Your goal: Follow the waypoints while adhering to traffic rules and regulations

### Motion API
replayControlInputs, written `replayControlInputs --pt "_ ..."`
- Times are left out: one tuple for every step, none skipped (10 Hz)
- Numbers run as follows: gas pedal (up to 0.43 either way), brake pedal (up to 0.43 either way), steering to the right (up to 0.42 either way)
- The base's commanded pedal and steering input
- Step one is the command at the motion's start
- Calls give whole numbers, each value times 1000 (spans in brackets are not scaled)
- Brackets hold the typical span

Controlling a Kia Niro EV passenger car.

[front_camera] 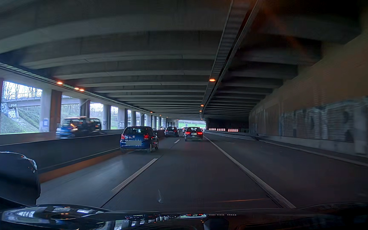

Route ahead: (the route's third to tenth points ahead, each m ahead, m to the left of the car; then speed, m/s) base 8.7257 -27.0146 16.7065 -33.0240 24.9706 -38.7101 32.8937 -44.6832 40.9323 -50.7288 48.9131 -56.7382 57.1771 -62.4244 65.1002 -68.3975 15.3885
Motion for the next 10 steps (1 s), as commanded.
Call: replayControlInputs --pt "150 0 -3" --pt "150 0 -3" --pt "150 0 -3" --pt "150 0 -3" --pt "150 0 -3" --pt "150 0 -3" --pt "150 0 -3" --pt "150 0 -3" --pt "150 0 -3" --pt "150 0 -3"
